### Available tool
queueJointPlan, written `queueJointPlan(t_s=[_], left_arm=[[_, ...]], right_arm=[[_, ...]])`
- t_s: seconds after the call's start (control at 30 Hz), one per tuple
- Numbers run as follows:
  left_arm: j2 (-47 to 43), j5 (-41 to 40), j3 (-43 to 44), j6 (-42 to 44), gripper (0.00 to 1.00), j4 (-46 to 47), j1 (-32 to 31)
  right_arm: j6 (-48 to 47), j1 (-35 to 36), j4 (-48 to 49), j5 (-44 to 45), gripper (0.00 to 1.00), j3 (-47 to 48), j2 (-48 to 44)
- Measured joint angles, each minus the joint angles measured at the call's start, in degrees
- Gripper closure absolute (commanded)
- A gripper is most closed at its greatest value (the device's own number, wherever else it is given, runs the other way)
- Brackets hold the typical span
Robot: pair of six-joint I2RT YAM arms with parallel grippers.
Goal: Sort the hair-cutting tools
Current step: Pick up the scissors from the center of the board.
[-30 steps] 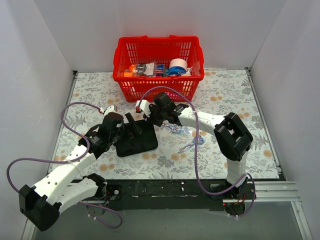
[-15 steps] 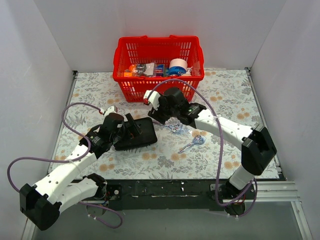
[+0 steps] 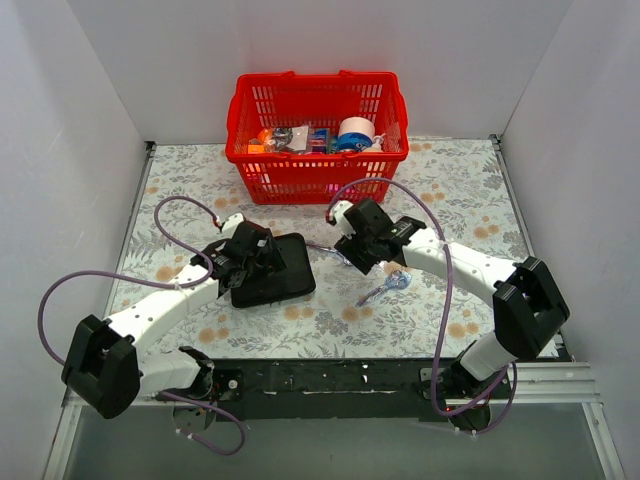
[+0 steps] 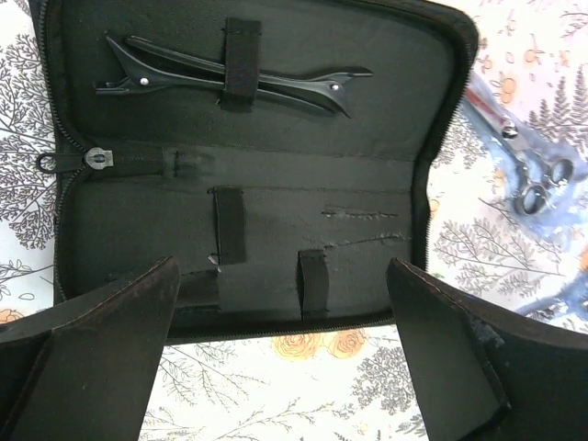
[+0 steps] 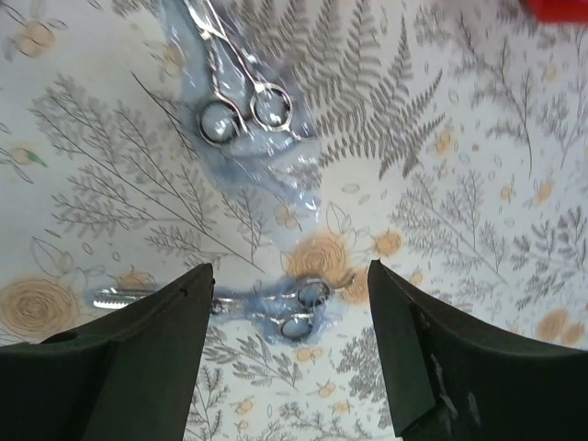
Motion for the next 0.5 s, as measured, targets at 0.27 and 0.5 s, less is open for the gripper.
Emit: queueJointPlan(t_s=[0.27,0.5], left_arm=[[2.43,1.01,0.02,-2.10,0.03,1.07,0.00],[2.21,3.78,-0.52,-2.78,0.03,3.06,0.00]], right_arm=[[12.20,-3.74,-5.27,5.07,0.24,-5.53,-2.21],[22.60,-11.10,-5.35,6.51,0.24,-10.97,-3.98]])
